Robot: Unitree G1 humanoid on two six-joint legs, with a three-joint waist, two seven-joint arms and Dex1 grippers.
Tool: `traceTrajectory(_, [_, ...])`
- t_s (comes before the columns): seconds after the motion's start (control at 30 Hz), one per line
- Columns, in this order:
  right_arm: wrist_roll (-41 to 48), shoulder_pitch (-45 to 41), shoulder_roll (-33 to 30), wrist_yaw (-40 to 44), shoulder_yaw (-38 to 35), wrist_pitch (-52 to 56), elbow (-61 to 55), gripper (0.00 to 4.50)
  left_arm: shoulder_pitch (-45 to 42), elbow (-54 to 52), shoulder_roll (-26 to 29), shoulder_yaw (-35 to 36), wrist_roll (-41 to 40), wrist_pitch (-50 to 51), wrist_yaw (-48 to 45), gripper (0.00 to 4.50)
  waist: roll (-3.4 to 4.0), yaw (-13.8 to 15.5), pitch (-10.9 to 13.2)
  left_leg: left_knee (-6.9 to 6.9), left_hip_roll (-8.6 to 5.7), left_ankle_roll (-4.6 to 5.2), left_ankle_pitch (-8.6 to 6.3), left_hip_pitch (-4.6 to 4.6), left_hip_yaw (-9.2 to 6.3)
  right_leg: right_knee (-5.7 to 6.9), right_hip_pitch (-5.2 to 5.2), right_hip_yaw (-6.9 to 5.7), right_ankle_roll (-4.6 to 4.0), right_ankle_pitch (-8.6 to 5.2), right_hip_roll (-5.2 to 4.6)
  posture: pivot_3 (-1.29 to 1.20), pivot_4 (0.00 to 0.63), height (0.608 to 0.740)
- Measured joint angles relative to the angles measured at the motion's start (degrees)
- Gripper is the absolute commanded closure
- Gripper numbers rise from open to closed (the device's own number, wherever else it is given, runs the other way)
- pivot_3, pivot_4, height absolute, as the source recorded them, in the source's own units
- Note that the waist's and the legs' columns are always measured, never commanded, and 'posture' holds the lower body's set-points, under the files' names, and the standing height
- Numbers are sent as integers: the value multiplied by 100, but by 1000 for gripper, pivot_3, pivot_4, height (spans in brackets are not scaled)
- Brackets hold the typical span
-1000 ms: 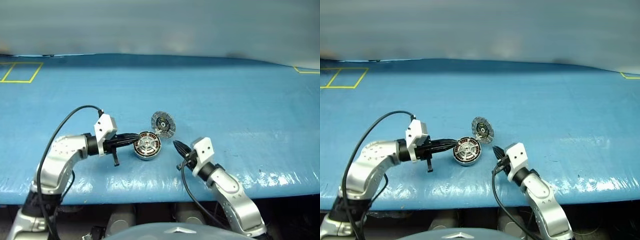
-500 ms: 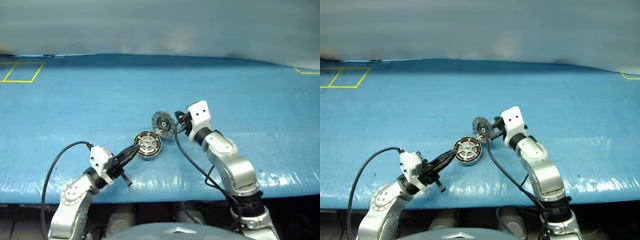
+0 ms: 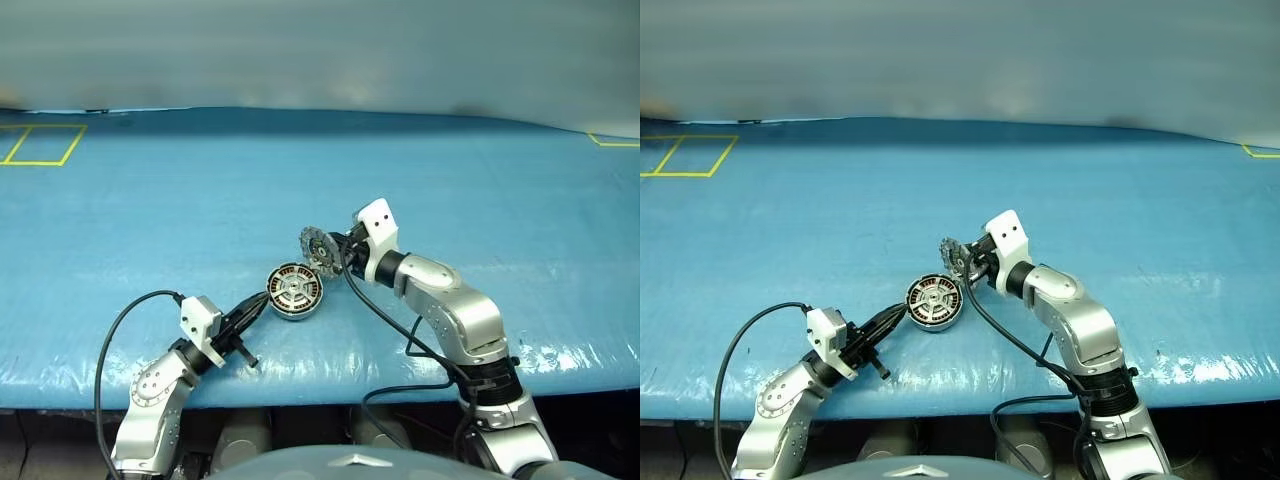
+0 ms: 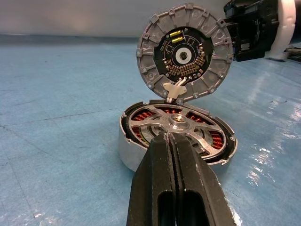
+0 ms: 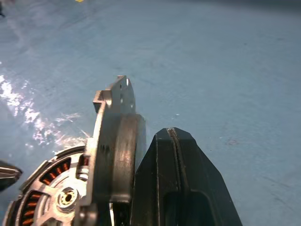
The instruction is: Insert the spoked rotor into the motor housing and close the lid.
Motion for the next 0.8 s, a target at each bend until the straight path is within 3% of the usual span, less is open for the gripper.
traceTrajectory(0.33, [360,331,489,-101,379,223,-490,4500,170,-1,98,-47,45,-125,34,4455,1,-65,1,-3,1,0,0,0,-1,-1,-2,-1,22,-14,0,0,150,740])
traceTrajectory(0.8, [316,1019,1193,-714,641,-79,-20,4500,264,2,108,-12,145,-383,378,4455,2,-87,1,-3,3,-1,0,0,0,-2,-4,0,18,-19,0,0,150,740])
